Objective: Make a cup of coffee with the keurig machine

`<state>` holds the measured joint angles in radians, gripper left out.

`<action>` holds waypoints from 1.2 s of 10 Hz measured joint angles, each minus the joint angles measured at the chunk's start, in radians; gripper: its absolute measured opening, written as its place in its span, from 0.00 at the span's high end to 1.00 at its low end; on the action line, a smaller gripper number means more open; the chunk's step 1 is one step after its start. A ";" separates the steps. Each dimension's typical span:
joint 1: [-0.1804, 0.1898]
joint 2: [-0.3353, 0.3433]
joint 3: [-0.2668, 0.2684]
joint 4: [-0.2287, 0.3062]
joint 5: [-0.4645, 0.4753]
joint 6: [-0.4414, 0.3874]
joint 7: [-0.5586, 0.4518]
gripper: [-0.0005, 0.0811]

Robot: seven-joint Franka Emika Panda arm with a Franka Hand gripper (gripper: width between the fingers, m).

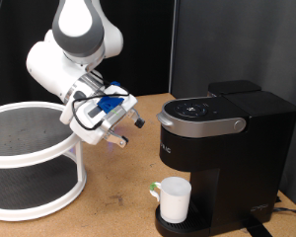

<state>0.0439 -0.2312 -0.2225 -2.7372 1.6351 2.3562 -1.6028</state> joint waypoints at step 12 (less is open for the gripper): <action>0.004 -0.317 0.054 0.071 -0.208 -0.113 0.468 0.01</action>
<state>0.0478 -0.5485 -0.1682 -2.6660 1.4272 2.2433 -1.1348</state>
